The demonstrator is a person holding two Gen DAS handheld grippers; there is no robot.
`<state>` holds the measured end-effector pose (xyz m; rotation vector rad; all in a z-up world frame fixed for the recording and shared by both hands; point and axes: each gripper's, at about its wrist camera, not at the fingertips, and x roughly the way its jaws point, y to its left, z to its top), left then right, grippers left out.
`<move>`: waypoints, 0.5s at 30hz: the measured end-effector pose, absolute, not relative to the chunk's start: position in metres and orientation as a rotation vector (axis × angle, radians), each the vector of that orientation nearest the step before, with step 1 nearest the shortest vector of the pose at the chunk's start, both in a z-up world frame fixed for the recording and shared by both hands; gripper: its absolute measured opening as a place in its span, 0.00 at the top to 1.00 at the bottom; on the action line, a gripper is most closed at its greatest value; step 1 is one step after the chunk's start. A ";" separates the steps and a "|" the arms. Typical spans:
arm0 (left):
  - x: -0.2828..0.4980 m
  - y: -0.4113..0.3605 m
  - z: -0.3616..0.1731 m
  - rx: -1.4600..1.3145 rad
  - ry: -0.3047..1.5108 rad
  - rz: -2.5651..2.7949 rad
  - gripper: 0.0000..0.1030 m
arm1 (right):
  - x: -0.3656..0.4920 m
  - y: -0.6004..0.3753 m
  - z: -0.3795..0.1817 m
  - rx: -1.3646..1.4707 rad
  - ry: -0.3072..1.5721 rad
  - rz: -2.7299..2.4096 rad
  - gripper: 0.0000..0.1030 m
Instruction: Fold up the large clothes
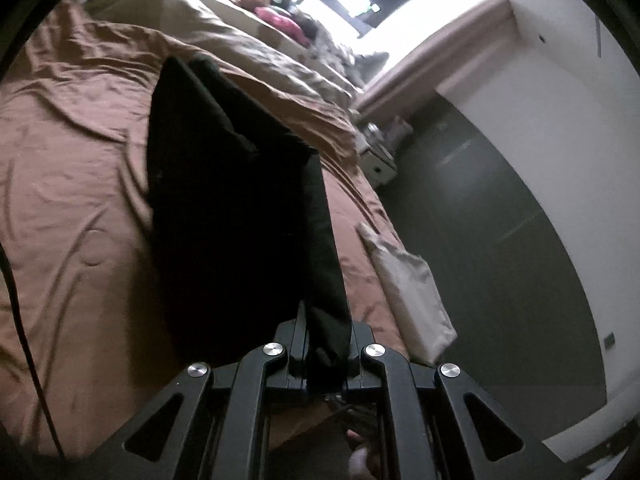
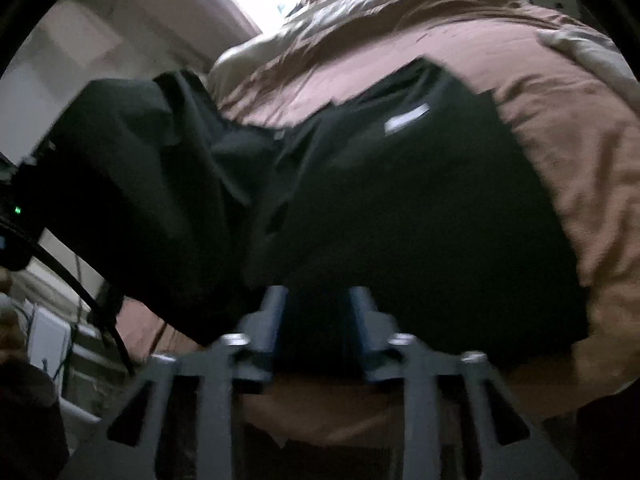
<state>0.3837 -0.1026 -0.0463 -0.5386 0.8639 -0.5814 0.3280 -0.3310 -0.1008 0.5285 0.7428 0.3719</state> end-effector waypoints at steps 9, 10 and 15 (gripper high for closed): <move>0.416 -0.202 -0.077 -0.421 0.994 -0.690 0.87 | 0.280 -0.402 -0.120 0.682 0.682 0.244 0.21; 0.417 -0.211 -0.084 -0.403 1.021 -0.707 0.80 | 0.274 -0.409 -0.121 0.685 0.681 0.228 0.21; 0.419 -0.244 -0.103 -0.383 1.105 -0.798 0.51 | 0.252 -0.428 -0.125 0.710 0.680 0.193 0.21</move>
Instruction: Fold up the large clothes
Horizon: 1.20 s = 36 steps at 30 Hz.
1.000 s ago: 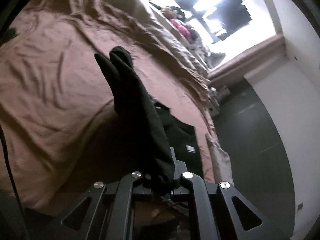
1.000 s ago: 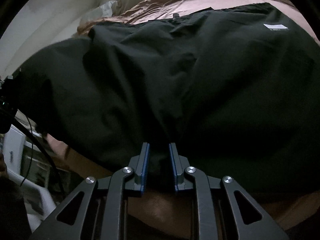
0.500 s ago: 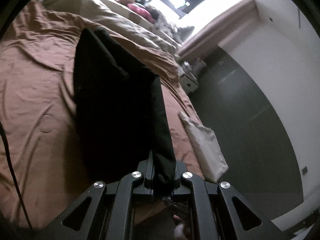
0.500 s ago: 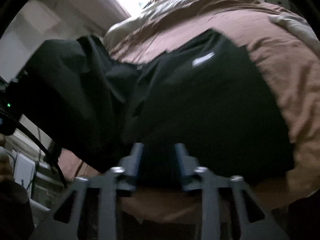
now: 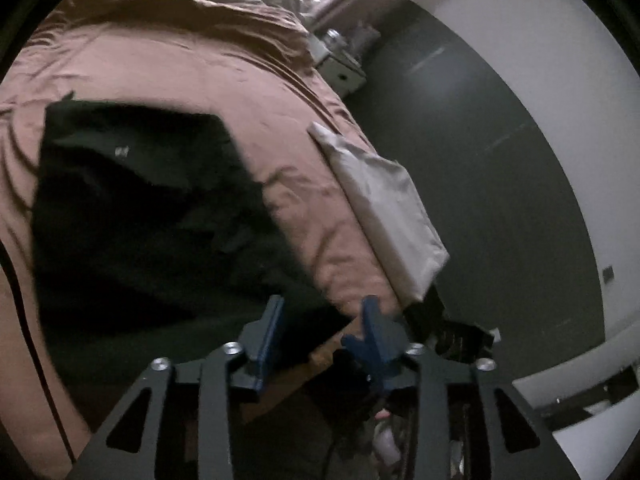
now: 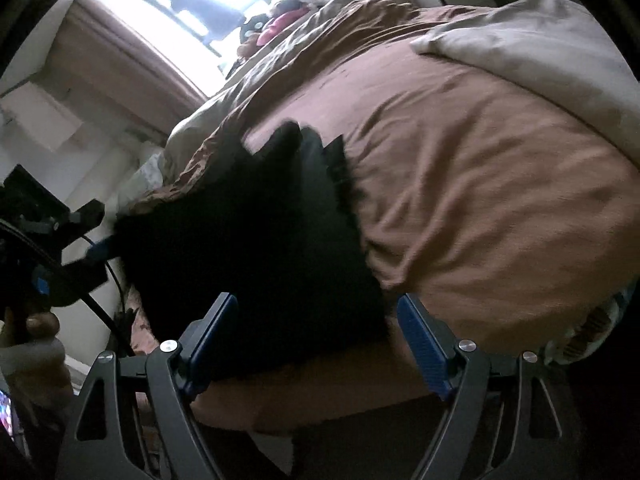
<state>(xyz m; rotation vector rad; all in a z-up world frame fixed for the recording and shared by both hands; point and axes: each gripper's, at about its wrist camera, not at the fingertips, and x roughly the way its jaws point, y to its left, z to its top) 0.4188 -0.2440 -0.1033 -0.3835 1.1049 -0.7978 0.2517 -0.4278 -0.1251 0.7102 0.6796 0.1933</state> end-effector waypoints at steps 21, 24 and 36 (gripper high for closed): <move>0.402 -0.110 -0.181 -0.463 1.133 -0.375 0.35 | 0.333 -0.390 -0.115 0.721 0.724 0.393 0.45; 0.401 -0.112 -0.199 -0.462 1.174 -0.364 0.36 | 0.340 -0.393 -0.120 0.742 0.730 0.378 0.79; 0.415 -0.131 -0.206 -0.419 1.193 -0.416 0.35 | 0.301 -0.425 -0.136 0.837 0.620 0.381 0.99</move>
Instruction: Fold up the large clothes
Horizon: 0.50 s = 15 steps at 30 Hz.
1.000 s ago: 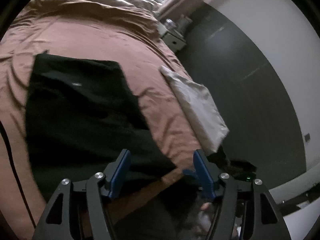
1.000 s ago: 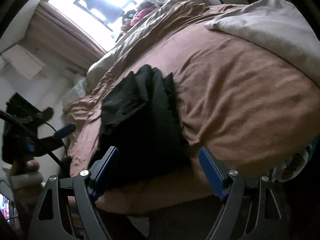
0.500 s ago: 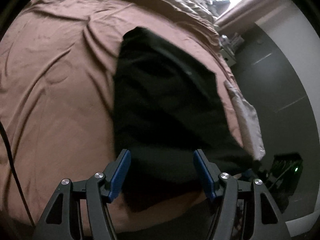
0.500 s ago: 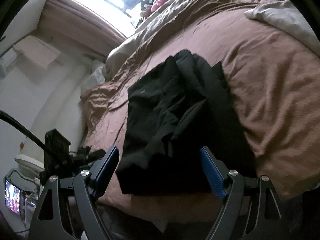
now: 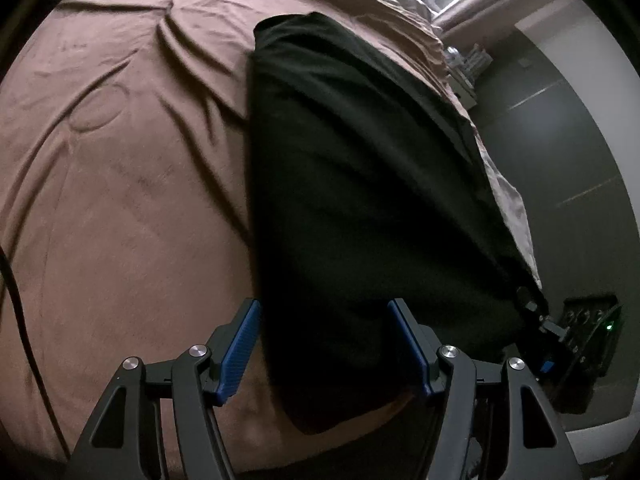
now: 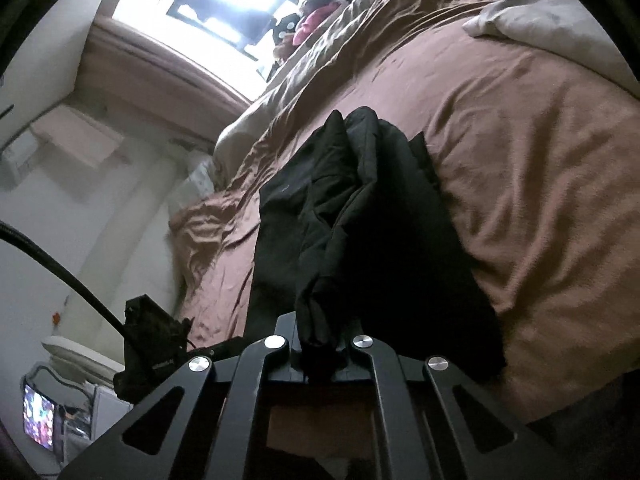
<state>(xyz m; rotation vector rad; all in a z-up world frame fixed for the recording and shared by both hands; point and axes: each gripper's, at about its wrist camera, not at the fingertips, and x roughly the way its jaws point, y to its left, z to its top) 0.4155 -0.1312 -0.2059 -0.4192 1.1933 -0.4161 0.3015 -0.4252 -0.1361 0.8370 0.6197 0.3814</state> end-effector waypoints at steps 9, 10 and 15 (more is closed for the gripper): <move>0.424 -0.157 -0.216 -0.332 1.202 -0.428 0.35 | 0.282 -0.450 -0.195 0.960 0.675 0.319 0.99; 0.425 -0.159 -0.217 -0.327 1.207 -0.429 0.35 | 0.279 -0.451 -0.195 0.961 0.675 0.313 0.99; 0.426 -0.159 -0.222 -0.333 1.208 -0.421 0.35 | 0.266 -0.454 -0.190 0.930 0.699 0.292 0.99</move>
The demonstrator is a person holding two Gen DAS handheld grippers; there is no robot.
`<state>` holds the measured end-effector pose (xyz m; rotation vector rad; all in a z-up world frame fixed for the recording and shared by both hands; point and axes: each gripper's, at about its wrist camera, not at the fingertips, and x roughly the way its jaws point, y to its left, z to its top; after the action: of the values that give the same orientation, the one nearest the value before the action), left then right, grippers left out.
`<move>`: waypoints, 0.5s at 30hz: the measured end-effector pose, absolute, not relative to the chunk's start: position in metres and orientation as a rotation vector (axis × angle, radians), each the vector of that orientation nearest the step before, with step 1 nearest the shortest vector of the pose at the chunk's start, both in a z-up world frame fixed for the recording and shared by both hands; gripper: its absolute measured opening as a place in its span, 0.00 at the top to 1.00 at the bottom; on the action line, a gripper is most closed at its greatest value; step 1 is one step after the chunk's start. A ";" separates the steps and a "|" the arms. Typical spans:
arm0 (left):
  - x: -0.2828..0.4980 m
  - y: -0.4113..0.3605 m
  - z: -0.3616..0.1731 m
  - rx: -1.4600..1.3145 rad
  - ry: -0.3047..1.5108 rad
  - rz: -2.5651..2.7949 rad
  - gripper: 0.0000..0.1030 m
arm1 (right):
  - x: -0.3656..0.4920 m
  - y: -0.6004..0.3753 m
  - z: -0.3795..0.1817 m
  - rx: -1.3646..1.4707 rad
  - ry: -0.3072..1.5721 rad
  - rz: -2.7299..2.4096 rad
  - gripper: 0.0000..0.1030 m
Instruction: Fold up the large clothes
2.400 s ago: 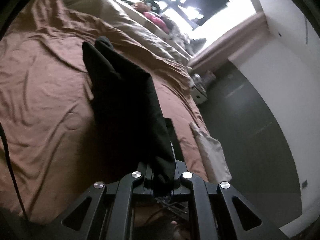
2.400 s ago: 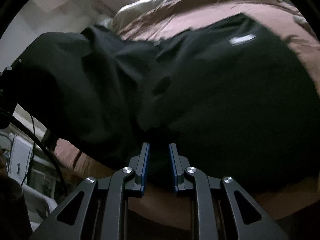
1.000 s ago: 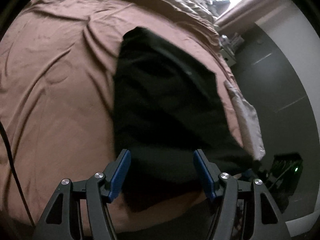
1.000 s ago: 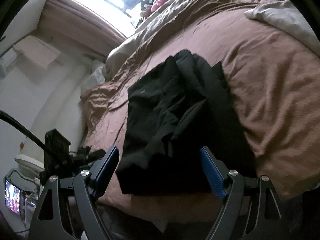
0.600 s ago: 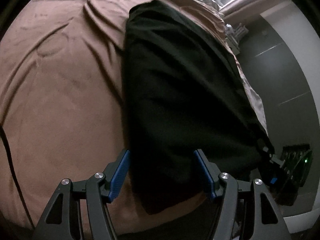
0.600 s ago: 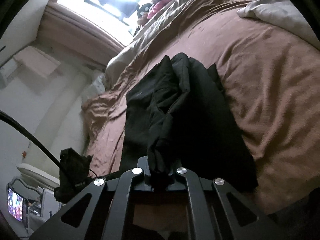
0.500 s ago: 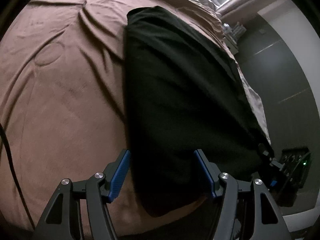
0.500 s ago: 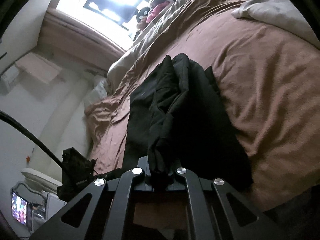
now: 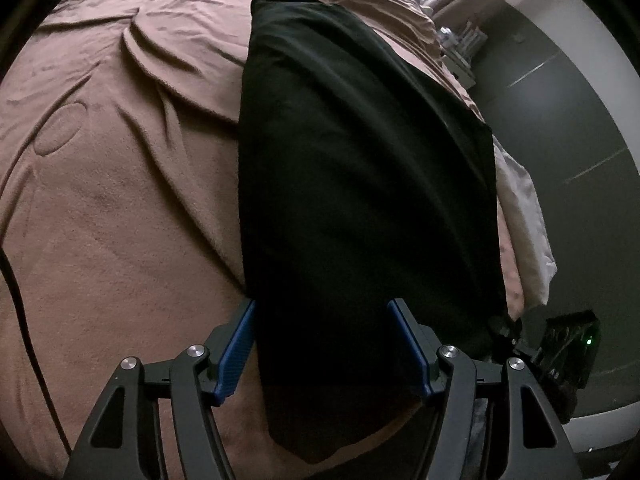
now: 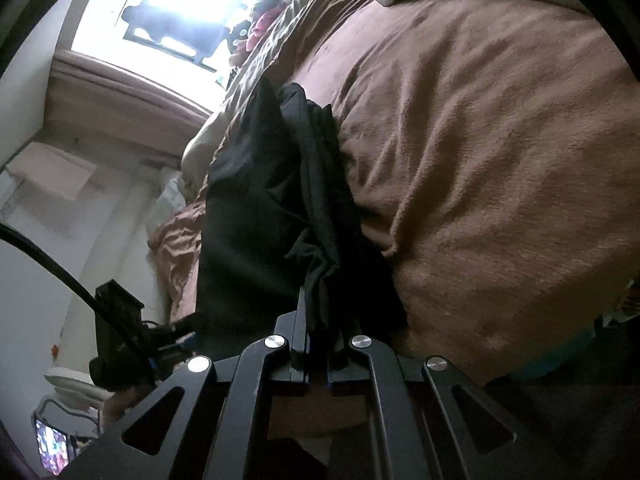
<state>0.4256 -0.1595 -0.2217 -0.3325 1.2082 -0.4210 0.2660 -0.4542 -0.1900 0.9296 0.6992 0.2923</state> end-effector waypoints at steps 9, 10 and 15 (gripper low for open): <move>0.454 -0.141 -0.220 -0.427 1.172 -0.416 0.35 | 0.253 -0.463 -0.167 0.923 0.762 0.251 0.92; 0.457 -0.140 -0.221 -0.436 1.169 -0.418 0.35 | 0.252 -0.465 -0.162 0.918 0.764 0.252 0.91; 0.481 -0.135 -0.225 -0.463 1.163 -0.421 0.35 | 0.248 -0.471 -0.133 0.815 0.755 0.193 0.59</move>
<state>0.4812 -0.1349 -0.2246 -0.4634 1.1628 -0.4214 0.2482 -0.4709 -0.1332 0.8147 0.7552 0.1929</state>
